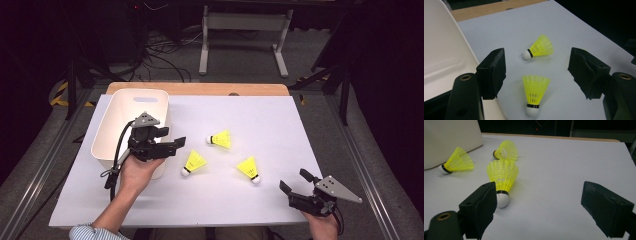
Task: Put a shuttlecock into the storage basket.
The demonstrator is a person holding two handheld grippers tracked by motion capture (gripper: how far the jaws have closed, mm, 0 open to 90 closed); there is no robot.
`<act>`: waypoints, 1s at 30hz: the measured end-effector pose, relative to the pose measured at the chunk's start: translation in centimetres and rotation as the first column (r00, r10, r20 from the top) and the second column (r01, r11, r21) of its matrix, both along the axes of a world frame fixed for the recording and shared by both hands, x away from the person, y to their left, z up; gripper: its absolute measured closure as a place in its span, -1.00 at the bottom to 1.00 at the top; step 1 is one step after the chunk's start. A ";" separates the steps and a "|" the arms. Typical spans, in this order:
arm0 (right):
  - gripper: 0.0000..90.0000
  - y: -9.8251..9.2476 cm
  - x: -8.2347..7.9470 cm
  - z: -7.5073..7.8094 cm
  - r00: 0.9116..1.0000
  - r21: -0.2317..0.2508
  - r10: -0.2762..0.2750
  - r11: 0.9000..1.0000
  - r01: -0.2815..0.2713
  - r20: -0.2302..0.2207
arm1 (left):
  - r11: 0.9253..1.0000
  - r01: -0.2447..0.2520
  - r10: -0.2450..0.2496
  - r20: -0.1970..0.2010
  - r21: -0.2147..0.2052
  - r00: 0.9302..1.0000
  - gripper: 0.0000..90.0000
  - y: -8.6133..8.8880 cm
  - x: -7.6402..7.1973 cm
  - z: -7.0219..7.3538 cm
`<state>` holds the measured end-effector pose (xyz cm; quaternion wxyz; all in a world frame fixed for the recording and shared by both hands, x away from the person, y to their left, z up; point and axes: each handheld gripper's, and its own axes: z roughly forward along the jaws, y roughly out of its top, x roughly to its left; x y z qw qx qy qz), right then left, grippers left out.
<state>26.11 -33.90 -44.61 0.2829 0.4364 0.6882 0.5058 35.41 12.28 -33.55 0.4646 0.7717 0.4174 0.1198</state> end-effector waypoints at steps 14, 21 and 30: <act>-0.69 0.0 0.0 0.0 1.000 0.001 0.005 1.000 -0.005 0.000 | 0.997 0.023 -0.021 -0.028 0.074 0.999 -0.31 -1.7 0.3 -0.1; -0.69 0.1 0.0 0.0 1.000 -0.011 0.009 1.000 -0.009 0.004 | 0.994 0.039 -0.034 -0.050 0.105 0.998 -0.31 -2.8 0.4 -0.4; -0.68 0.2 0.0 0.0 1.000 -0.015 0.013 1.000 -0.013 0.003 | 0.988 0.058 -0.047 -0.077 0.144 0.996 -0.30 -3.8 0.7 -0.7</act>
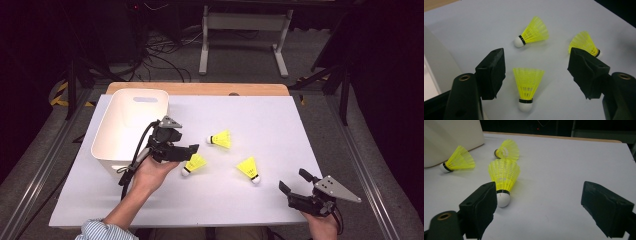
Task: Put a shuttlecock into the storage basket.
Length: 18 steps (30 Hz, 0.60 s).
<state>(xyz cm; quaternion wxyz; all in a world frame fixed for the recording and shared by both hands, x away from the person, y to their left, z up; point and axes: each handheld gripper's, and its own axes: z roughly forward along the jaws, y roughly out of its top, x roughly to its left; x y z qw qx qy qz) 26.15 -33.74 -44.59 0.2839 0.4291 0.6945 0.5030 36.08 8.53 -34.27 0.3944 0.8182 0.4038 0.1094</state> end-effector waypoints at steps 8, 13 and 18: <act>-0.69 0.1 0.0 0.0 1.000 -0.006 0.002 1.000 -0.002 0.000 | 0.999 0.015 -0.014 -0.026 0.032 1.000 -0.31 -0.8 0.2 -0.3; -0.69 0.0 0.0 0.0 1.000 0.000 0.005 1.000 -0.005 -0.002 | 0.999 0.024 -0.022 -0.043 0.043 0.999 -0.31 -1.2 0.4 -0.6; -0.69 0.0 0.0 0.0 1.000 0.002 0.006 1.000 -0.006 -0.007 | 0.998 0.028 -0.025 -0.057 0.053 0.998 -0.31 -1.6 0.5 -0.8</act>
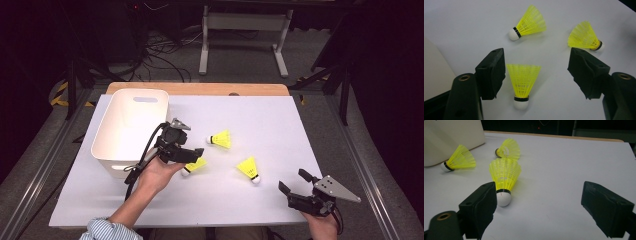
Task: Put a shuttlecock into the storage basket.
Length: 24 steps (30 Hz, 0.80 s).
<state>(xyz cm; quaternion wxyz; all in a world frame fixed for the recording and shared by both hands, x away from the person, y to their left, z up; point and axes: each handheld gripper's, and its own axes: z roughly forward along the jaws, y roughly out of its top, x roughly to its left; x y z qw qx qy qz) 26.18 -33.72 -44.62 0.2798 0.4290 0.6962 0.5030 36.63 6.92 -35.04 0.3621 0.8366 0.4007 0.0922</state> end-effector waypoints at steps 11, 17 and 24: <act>-0.69 0.0 0.0 0.0 1.000 0.001 0.001 1.000 -0.001 -0.001 | 1.000 0.001 0.000 -0.027 0.028 1.000 -0.35 -0.8 0.2 -0.5; -0.69 0.0 0.0 0.0 1.000 0.001 0.002 1.000 -0.002 -0.002 | 0.999 0.012 -0.010 -0.043 0.044 0.999 -0.37 -1.2 0.3 -0.8; -0.69 0.0 0.0 0.0 1.000 -0.001 0.003 1.000 -0.003 0.001 | 0.997 0.011 -0.008 -0.044 0.071 0.999 -0.37 -1.6 0.4 -1.1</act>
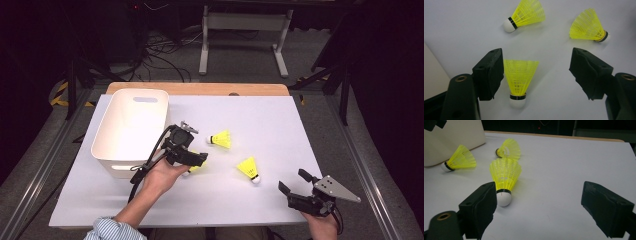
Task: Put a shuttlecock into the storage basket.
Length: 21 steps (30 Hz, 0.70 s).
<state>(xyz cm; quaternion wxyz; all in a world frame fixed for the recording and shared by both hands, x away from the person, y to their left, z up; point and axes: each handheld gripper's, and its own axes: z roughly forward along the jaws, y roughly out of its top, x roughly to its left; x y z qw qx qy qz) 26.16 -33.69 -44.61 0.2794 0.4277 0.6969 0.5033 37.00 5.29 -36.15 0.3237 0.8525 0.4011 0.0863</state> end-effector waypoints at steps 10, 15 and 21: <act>-0.69 0.0 0.0 0.0 1.000 0.003 0.002 1.000 -0.002 -0.002 | 0.999 -0.003 0.004 -0.034 0.044 0.999 -0.40 -0.6 0.5 -0.8; -0.69 0.0 0.0 0.0 1.000 0.006 0.002 1.000 -0.002 -0.003 | 0.997 -0.003 0.006 -0.044 0.079 0.999 -0.40 -0.9 0.6 -1.3; -0.69 -0.1 0.0 0.0 1.000 0.010 0.003 1.000 -0.002 -0.003 | 0.994 -0.007 0.013 -0.056 0.107 0.998 -0.41 -1.2 0.7 -1.8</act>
